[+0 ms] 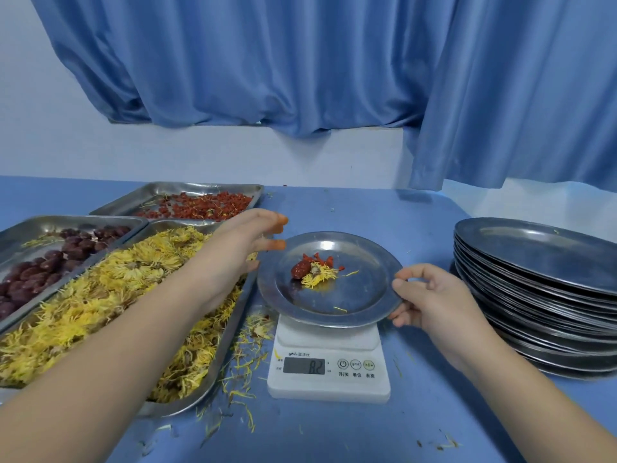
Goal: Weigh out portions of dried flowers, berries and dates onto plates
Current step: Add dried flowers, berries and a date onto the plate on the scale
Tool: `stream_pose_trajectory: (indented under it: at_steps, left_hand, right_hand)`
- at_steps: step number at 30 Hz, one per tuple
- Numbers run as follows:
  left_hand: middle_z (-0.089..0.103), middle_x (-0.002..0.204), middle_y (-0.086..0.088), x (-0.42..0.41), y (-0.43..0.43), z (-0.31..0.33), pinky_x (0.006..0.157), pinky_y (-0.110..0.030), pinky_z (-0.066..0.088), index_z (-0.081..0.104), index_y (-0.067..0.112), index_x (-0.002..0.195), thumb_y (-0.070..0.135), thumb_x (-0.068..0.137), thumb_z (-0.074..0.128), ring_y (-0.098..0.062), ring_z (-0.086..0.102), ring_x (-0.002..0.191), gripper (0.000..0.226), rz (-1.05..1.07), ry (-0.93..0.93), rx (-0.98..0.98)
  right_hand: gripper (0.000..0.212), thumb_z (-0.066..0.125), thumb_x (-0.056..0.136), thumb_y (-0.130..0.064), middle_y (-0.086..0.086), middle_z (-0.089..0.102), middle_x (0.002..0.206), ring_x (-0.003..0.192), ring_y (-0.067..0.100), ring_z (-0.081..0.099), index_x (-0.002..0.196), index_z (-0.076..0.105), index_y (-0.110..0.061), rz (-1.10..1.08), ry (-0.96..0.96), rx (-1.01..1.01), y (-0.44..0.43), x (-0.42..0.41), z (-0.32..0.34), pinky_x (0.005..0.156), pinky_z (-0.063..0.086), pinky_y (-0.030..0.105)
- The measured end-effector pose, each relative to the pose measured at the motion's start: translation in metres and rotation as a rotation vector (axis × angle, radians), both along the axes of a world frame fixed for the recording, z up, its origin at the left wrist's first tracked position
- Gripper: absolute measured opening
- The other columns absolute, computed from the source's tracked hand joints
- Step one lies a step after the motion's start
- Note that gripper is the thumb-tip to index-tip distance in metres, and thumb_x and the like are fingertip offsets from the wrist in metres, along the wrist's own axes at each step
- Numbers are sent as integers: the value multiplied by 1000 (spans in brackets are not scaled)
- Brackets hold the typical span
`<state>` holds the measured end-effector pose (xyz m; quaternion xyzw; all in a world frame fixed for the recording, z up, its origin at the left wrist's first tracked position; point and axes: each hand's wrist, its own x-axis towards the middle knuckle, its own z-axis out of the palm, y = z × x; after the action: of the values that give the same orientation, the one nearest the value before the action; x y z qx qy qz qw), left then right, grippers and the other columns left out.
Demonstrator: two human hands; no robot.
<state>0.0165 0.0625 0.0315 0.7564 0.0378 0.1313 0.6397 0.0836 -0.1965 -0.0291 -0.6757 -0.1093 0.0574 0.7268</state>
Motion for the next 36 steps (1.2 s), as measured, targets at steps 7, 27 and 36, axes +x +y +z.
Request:
stream_pose_trajectory:
  at_steps: [7,27,36]
  left_hand:
    - [62,126,-7,14,13,34,80,-37,44,66,16,111,42,101,40,-26,61,113,38,144,-41,-343]
    - [72,111,-10,38,57,45,85,-43,50,67,17,97,34,93,50,-30,71,100,25,-47,-110,-852]
    - [76,102,-9,46,59,39,82,-45,49,68,16,108,47,98,38,-29,74,90,45,37,-158,-1002]
  right_hand:
    - [6,55,91,4,16,58,68,49,16,56,95,57,0,-56,11,183,18,19,15,49,52,23]
    - [10,48,89,7,21,56,100,68,24,64,95,56,5,-276,150,17,140,169,2,47,53,21]
    - [26,47,85,14,21,57,116,77,33,66,110,54,7,-353,247,83,198,231,7,39,50,20]
